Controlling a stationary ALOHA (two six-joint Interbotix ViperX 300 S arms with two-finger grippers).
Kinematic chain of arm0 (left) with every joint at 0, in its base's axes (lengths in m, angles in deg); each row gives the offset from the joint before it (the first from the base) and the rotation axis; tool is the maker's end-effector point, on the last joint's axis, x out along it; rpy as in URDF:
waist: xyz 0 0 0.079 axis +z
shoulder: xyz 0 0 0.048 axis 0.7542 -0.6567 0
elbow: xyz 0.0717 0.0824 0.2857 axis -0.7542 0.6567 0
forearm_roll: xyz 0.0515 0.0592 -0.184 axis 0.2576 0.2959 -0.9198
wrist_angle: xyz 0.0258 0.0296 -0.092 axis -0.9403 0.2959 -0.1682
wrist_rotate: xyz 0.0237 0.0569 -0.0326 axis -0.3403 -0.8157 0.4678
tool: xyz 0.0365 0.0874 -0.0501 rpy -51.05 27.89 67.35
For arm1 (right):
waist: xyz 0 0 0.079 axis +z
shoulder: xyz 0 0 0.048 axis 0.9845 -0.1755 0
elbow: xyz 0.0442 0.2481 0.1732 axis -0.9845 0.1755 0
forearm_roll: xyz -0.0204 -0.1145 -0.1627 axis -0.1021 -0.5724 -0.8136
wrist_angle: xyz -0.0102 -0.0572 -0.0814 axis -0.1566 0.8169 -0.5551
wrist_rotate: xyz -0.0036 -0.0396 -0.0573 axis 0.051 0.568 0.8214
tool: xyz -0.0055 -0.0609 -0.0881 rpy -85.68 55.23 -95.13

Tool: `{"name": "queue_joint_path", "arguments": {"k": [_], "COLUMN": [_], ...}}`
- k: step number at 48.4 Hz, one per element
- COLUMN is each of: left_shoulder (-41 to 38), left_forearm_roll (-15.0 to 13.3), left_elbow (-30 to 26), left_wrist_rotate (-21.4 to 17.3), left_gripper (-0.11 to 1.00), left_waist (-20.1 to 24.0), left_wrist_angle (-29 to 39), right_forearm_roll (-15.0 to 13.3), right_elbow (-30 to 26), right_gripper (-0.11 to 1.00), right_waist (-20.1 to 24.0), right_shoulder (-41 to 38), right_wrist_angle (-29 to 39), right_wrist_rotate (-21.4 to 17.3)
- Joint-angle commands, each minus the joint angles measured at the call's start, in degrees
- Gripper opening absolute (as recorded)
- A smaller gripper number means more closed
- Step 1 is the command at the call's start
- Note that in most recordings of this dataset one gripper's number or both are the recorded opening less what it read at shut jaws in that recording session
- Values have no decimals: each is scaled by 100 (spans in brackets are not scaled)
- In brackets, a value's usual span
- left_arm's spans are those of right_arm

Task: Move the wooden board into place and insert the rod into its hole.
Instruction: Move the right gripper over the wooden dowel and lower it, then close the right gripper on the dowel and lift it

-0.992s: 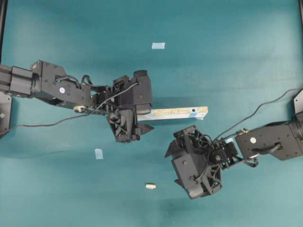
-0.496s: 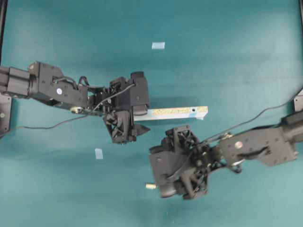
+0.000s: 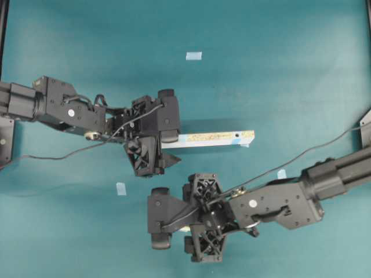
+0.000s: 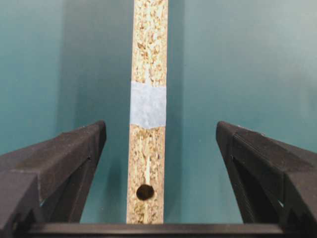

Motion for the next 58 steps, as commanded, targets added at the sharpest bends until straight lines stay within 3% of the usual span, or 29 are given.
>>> {"name": "queue_joint_path", "arguments": {"k": [1, 6, 49, 58], "left_shoulder": [202, 202, 193, 185], "left_forearm_roll": [0, 0, 0, 0], "left_elbow": [-26, -9, -9, -9], "left_wrist_rotate": [26, 26, 35, 35], "left_gripper": [91, 91, 91, 91], "left_waist": [-18, -18, -9, -9], "left_wrist_angle": [-35, -35, -44, -44], "right_forearm_roll": [-18, -9, 18, 9], "right_elbow": [-272, -352, -976, -976], "right_gripper": [86, 81, 80, 68], "right_waist": [44, 44, 53, 97], "right_shoulder": [44, -9, -624, -642], "right_wrist_angle": [18, 44, 589, 721], "right_wrist_rotate": [0, -9, -26, -26]}}
